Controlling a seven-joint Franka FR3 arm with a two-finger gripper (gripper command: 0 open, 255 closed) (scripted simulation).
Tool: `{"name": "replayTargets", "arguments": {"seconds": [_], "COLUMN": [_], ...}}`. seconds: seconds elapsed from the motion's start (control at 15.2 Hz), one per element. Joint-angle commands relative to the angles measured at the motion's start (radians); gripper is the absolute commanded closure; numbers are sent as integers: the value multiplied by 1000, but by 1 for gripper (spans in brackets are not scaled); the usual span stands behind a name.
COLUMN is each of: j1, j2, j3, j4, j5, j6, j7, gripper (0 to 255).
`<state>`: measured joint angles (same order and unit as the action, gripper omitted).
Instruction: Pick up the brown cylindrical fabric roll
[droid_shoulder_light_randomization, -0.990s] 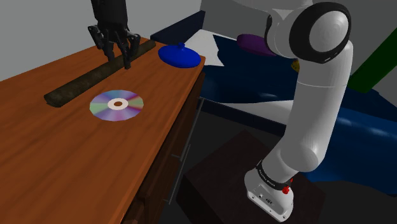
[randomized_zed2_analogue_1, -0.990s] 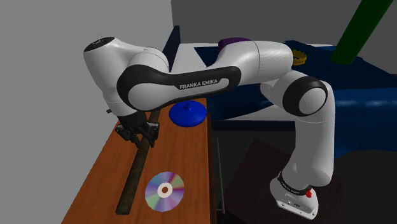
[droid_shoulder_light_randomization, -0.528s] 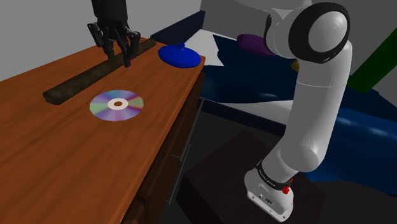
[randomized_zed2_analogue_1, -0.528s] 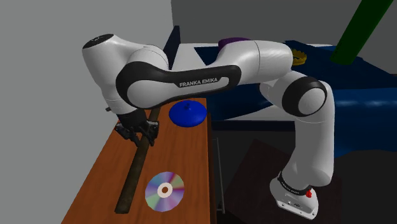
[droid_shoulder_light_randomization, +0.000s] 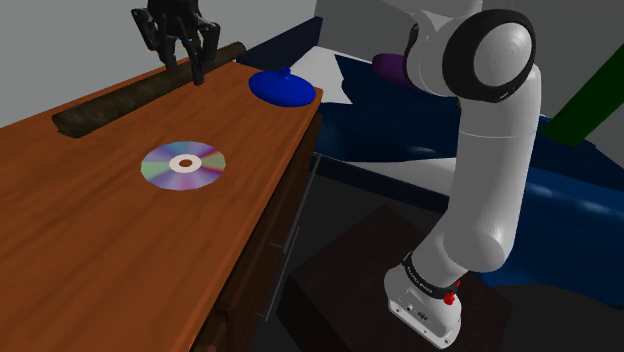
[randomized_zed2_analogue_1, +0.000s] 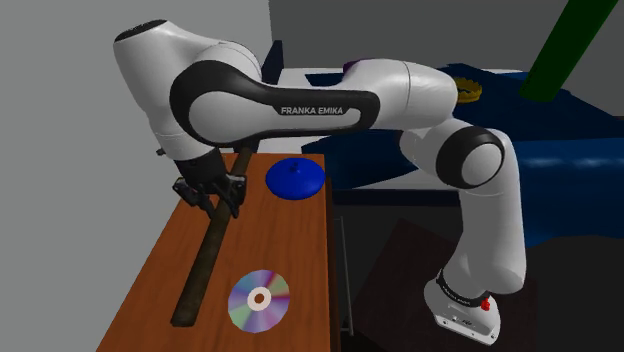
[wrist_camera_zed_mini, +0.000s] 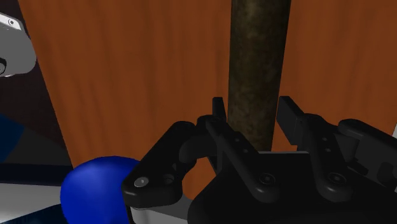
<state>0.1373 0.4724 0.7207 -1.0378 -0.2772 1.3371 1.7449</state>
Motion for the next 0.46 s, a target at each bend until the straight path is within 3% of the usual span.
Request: {"name": "replayTargets", "arguments": {"seconds": [0.0, 0.26, 0.4], "j1": [26, 96, 100], "j2": [22, 82, 86], "j3": [-4, -18, -20], "j4": [66, 232, 240], "j5": [-15, -55, -57], "j6": [-44, -145, -149], "j7": [1, -2, -3], "gripper": [255, 255, 255]}}
